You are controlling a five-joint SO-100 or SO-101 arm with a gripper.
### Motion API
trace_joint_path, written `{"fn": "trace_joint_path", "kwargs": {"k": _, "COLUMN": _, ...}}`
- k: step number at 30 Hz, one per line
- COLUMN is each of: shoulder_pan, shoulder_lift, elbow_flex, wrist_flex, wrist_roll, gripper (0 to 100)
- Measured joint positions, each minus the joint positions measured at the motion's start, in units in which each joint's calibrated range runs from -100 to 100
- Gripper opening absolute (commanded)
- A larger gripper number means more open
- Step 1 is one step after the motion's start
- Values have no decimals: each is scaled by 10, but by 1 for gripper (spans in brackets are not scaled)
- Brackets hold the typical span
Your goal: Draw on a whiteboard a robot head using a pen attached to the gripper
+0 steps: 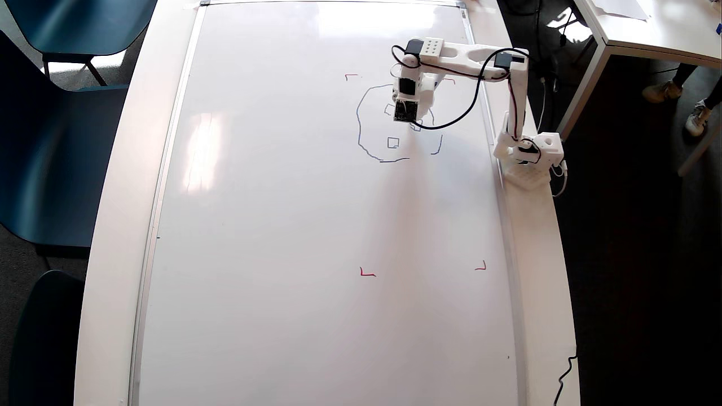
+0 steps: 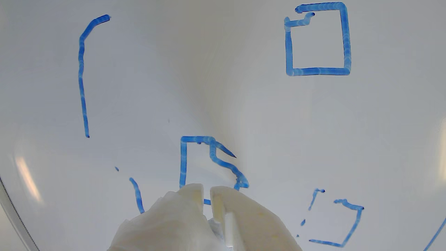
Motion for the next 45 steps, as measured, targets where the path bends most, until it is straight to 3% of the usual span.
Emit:
{"fn": "trace_joint_path", "kwargs": {"k": 12, "shoulder_pan": 4, "shoulder_lift": -16, "elbow_flex": -37, "wrist_flex": 30, "wrist_roll": -8, "gripper": 1}}
{"fn": "trace_joint_path", "kwargs": {"k": 20, "shoulder_pan": -57, "shoulder_lift": -31, "elbow_flex": -100, "wrist_flex": 9, "wrist_roll": -39, "gripper": 1}}
{"fn": "trace_joint_path", "kwargs": {"k": 32, "shoulder_pan": -69, "shoulder_lift": 124, "elbow_flex": -284, "wrist_flex": -3, "wrist_roll": -44, "gripper": 1}}
{"fn": "trace_joint_path", "kwargs": {"k": 45, "shoulder_pan": -86, "shoulder_lift": 203, "elbow_flex": -364, "wrist_flex": -3, "wrist_roll": -44, "gripper": 1}}
